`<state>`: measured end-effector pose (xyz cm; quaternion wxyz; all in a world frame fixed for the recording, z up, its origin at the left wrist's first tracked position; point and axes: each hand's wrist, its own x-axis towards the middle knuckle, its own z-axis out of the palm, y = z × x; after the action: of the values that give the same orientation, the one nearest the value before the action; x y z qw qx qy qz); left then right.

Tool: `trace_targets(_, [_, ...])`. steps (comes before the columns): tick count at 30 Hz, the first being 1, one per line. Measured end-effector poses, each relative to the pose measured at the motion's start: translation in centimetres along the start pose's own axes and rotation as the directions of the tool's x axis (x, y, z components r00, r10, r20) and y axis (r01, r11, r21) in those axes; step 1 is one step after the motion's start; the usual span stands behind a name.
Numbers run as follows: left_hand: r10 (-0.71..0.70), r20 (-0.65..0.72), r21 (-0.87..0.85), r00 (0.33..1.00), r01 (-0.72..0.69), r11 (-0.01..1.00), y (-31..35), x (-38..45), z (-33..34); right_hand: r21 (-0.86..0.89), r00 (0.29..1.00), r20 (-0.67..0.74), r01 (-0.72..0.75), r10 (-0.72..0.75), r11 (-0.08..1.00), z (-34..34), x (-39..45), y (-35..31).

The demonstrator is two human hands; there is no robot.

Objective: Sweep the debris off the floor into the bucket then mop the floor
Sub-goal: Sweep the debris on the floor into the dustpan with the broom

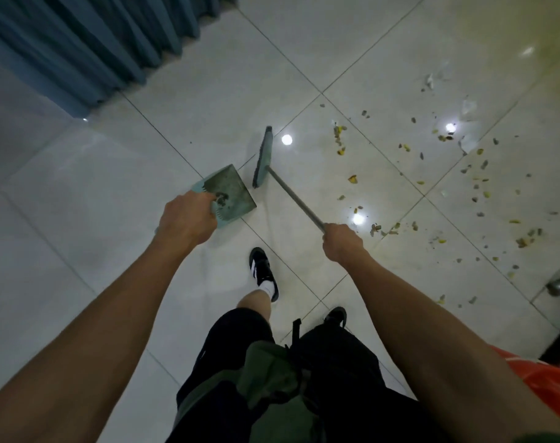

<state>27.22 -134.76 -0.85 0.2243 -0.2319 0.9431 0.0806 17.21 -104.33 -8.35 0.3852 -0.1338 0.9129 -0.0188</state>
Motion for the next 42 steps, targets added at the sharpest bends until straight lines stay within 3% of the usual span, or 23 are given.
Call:
trace_targets(6, [0.054, 0.017, 0.006, 0.998, -0.054, 0.999, -0.2, 2.6, -0.9, -0.104, 0.999, 0.026, -0.039, 0.042, 0.994, -1.4, 2.0, -2.9])
trace_targets(12, [0.122, 0.040, 0.046, 0.992, -0.124, 0.991, 2.9, 2.2, -0.8, -0.022, 0.992, 0.023, -0.125, 0.126, 0.992, 0.6, -0.4, -0.3])
trace_targets(20, [0.243, 0.048, 0.105, 0.969, -0.247, 0.963, 10.6, -0.1, 0.9, 0.078, 0.954, 0.045, -0.299, 0.297, 0.951, 4.0, -6.4, 11.0])
trace_targets(29, [0.400, 0.089, 0.117, 0.912, -0.408, 0.905, 22.0, -3.9, 2.9, 0.228, 0.858, 0.047, -0.508, 0.511, 0.831, 7.6, -13.9, 23.0])
trace_targets(35, [0.481, 0.067, 0.144, 0.874, -0.485, 0.862, 26.4, -4.6, 3.1, 0.365, 0.840, 0.064, -0.522, 0.539, 0.771, 9.0, -16.0, 25.2])
trace_targets(42, [0.477, 0.019, 0.181, 0.879, -0.472, 0.863, 26.3, -2.0, 1.0, 0.398, 0.873, -0.020, -0.440, 0.487, 0.805, 6.3, -13.9, 24.1])
